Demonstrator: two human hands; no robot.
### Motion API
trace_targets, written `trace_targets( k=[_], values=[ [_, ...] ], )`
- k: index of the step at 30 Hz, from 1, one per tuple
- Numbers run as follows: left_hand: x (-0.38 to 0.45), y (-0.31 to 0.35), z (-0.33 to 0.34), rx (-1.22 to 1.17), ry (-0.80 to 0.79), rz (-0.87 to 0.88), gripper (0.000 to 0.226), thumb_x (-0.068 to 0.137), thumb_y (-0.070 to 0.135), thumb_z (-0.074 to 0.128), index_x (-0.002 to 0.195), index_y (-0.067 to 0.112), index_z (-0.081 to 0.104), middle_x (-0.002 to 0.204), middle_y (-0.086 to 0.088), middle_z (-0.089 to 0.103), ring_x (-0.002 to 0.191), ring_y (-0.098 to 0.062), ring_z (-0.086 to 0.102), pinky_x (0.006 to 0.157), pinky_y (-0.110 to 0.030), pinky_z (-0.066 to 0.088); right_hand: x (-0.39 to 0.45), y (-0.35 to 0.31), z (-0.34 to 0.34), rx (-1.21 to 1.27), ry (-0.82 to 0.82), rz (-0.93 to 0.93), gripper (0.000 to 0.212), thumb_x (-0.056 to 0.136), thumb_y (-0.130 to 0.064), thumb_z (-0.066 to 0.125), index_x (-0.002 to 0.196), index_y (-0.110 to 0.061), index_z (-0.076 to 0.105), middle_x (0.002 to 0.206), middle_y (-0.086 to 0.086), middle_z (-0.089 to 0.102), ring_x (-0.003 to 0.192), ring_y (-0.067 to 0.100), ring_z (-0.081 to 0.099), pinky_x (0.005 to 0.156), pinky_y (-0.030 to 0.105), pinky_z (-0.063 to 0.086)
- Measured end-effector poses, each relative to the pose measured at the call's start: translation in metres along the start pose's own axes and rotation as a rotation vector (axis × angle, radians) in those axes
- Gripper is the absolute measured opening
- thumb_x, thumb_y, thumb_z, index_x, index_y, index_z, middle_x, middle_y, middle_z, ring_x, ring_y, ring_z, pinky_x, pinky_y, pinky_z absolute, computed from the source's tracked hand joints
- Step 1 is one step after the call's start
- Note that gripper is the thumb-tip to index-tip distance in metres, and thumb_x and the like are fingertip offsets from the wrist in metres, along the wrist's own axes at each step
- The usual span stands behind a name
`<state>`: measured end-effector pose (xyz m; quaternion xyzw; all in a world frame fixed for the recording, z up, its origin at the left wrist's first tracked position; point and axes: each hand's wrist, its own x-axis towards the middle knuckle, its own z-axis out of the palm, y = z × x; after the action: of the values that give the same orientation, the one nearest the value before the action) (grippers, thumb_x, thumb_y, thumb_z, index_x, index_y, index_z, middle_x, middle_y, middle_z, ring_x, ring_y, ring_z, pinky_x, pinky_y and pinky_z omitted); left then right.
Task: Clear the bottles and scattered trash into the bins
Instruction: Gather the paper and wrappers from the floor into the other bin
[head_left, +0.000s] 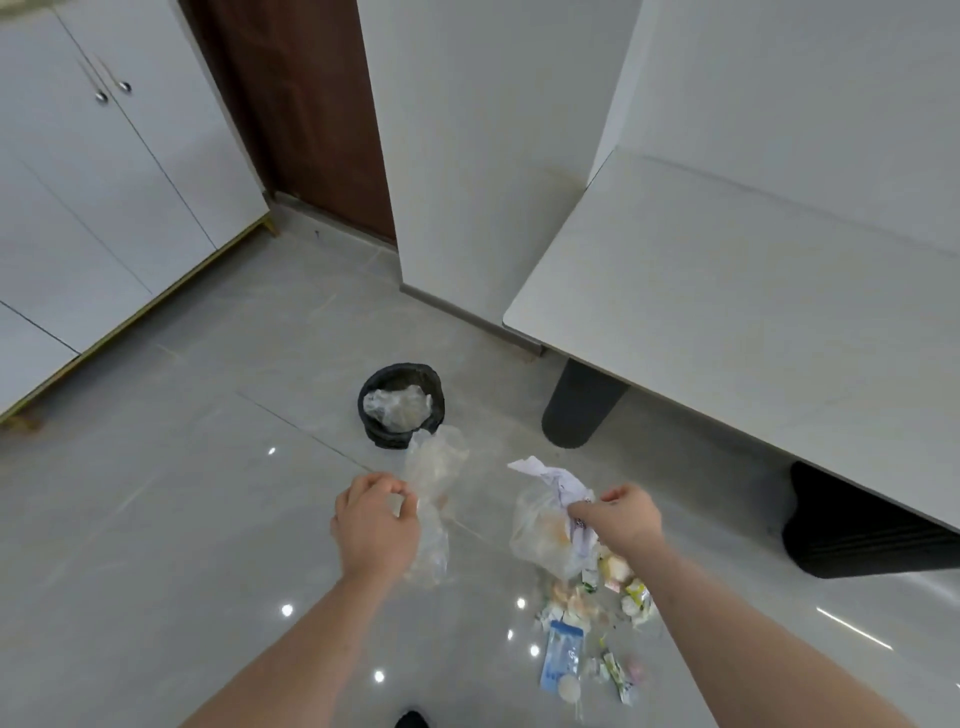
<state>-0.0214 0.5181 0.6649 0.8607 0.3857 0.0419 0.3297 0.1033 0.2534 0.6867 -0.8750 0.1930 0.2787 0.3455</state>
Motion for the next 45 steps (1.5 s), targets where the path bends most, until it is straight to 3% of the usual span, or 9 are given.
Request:
trace_targets(
  k=[7, 12, 17, 25, 30, 37, 45],
  values=[
    [0.029, 0.0, -0.071, 0.018, 0.015, -0.045, 0.011, 0.088, 0.023, 0.07, 0.085, 0.032, 0.064, 0.118, 0.005, 0.061, 0.116, -0.028, 0.052, 0.101, -0.043, 0.041, -0.04, -0.058, 0.013, 0.06, -0.009, 0.011, 0.046, 0.05, -0.04, 0.078, 0.083, -0.015, 0.058, 0.077, -0.002, 0.06, 0.068, 0.015, 0.058, 0.053, 0.025, 0.042],
    [0.069, -0.002, -0.095, 0.026, 0.022, -0.107, 0.004, 0.088, 0.024, 0.071, 0.088, 0.027, 0.069, 0.119, 0.003, 0.061, 0.117, -0.031, 0.051, 0.098, -0.044, 0.041, -0.042, -0.098, 0.025, 0.138, -0.052, 0.028, 0.037, 0.062, -0.03, 0.08, 0.073, -0.02, 0.046, 0.067, -0.005, 0.044, 0.056, 0.013, 0.04, 0.046, 0.023, 0.032],
    [0.112, -0.004, -0.115, 0.044, 0.061, -0.171, 0.008, 0.089, 0.025, 0.071, 0.086, 0.031, 0.066, 0.122, 0.002, 0.061, 0.117, -0.032, 0.051, 0.099, -0.046, 0.042, -0.018, -0.132, 0.056, 0.219, -0.113, 0.054, 0.035, 0.063, -0.025, 0.081, 0.077, -0.017, 0.05, 0.075, -0.002, 0.051, 0.065, 0.017, 0.05, 0.054, 0.026, 0.041],
    [0.19, 0.019, -0.135, -0.021, 0.094, -0.177, 0.01, 0.089, 0.027, 0.071, 0.084, 0.033, 0.064, 0.121, 0.003, 0.062, 0.114, -0.028, 0.056, 0.096, -0.041, 0.044, 0.011, -0.207, 0.084, 0.206, -0.137, 0.049, 0.032, 0.064, -0.022, 0.081, 0.079, -0.014, 0.054, 0.075, -0.001, 0.054, 0.064, 0.017, 0.05, 0.056, 0.026, 0.042],
    [0.258, 0.021, -0.133, -0.051, 0.03, -0.126, 0.012, 0.087, 0.026, 0.072, 0.082, 0.035, 0.065, 0.119, 0.006, 0.063, 0.113, -0.025, 0.058, 0.096, -0.039, 0.046, 0.035, -0.252, 0.105, 0.232, -0.071, 0.087, 0.039, 0.063, -0.023, 0.083, 0.092, -0.009, 0.061, 0.086, 0.003, 0.062, 0.073, 0.019, 0.058, 0.059, 0.027, 0.045],
    [0.354, 0.01, -0.127, -0.045, -0.134, -0.014, 0.017, 0.087, 0.028, 0.071, 0.078, 0.039, 0.061, 0.112, 0.007, 0.065, 0.108, -0.024, 0.061, 0.092, -0.038, 0.049, 0.045, -0.302, 0.146, 0.305, 0.055, 0.189, 0.037, 0.062, -0.026, 0.08, 0.085, -0.011, 0.057, 0.079, 0.002, 0.057, 0.066, 0.02, 0.052, 0.057, 0.028, 0.042],
    [0.446, 0.019, -0.098, 0.089, -0.294, 0.053, 0.011, 0.091, 0.033, 0.066, 0.083, 0.038, 0.06, 0.118, 0.007, 0.063, 0.114, -0.023, 0.056, 0.096, -0.036, 0.045, 0.068, -0.341, 0.165, 0.359, 0.129, 0.258, 0.034, 0.067, -0.025, 0.081, 0.089, -0.011, 0.058, 0.083, 0.005, 0.063, 0.069, 0.021, 0.056, 0.058, 0.029, 0.042]
  ],
)
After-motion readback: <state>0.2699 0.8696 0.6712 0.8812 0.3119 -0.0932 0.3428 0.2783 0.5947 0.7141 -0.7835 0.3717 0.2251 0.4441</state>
